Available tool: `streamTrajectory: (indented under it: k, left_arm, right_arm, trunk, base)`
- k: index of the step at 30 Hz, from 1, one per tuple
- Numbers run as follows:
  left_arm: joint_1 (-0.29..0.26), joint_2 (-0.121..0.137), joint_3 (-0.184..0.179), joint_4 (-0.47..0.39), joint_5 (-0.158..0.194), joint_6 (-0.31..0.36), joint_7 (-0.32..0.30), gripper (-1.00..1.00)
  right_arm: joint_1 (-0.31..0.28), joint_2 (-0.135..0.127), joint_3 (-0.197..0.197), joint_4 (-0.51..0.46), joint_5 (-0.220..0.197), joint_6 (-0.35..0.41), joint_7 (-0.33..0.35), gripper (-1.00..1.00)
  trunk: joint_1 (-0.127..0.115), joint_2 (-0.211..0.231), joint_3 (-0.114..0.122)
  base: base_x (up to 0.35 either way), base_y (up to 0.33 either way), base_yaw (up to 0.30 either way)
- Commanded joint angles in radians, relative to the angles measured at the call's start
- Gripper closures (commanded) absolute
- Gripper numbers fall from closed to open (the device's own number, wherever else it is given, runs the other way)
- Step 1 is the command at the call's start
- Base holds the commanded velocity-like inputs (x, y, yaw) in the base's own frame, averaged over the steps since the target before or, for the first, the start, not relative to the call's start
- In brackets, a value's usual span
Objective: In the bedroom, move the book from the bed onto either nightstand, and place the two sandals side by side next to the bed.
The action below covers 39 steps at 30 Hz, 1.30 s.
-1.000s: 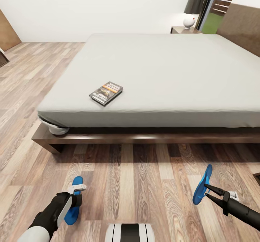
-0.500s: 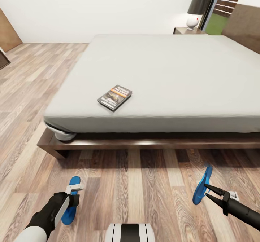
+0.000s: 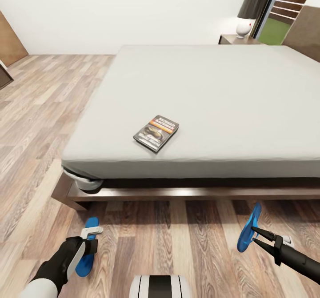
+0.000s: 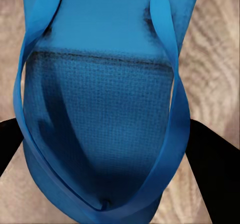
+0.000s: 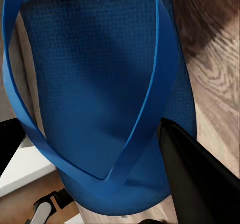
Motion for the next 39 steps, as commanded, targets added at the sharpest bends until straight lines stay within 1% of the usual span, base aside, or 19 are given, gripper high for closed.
streamTrajectory:
  k: [1, 15, 39]
  left_arm:
    - [0.000, -0.001, -0.001, -0.002, 0.009, 0.004, 0.007, 1.00]
    - [-0.001, -0.008, -0.006, -0.004, 0.012, 0.010, 0.010, 1.00]
    - [-0.001, -0.009, -0.006, -0.003, 0.012, 0.010, 0.008, 1.00]
  right_arm:
    - [0.000, 0.000, -0.001, 0.000, -0.002, 0.008, 0.000, 1.00]
    - [0.000, 0.000, -0.001, 0.000, -0.002, 0.008, 0.000, 1.00]
    - [0.000, 0.000, -0.001, 0.000, -0.002, 0.008, 0.000, 1.00]
  trunk:
    - [0.000, 0.000, -0.001]
    - [0.001, 0.000, -0.005]
    - [0.012, -0.006, -0.097]
  base:
    - [0.196, 0.174, 0.000]
    - [0.024, 0.022, 0.000]
    - [0.000, 0.000, 0.000]
